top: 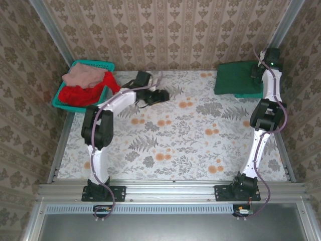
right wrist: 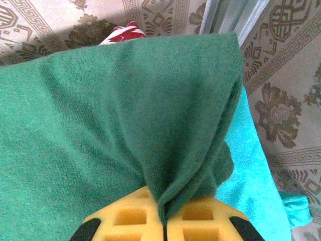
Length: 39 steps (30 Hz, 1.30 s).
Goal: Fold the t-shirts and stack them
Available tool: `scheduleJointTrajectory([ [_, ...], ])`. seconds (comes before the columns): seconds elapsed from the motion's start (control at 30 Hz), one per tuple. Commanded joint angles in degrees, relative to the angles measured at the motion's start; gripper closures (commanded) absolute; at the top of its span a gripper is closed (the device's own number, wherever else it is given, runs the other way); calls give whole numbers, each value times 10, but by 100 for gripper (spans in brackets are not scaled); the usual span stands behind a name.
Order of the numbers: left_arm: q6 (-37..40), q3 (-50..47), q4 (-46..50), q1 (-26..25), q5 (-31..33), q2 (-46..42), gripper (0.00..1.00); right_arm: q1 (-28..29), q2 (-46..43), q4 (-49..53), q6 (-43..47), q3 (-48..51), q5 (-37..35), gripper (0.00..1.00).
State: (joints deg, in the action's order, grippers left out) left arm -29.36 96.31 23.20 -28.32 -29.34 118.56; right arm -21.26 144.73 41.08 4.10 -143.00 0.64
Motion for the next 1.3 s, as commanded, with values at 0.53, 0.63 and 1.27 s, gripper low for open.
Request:
scheduleJointTrajectory([
  [0.53, -141, 169, -179, -70, 3, 172, 28, 29, 55, 45, -5, 29, -7, 100],
  [0.63, -135, 100, -194, -52, 5, 128, 28, 54, 82, 83, 0, -16, 8, 100],
  [1.27, -143, -181, -311, 70, -16, -23, 28, 242, 36, 204, -94, 18, 14, 100],
])
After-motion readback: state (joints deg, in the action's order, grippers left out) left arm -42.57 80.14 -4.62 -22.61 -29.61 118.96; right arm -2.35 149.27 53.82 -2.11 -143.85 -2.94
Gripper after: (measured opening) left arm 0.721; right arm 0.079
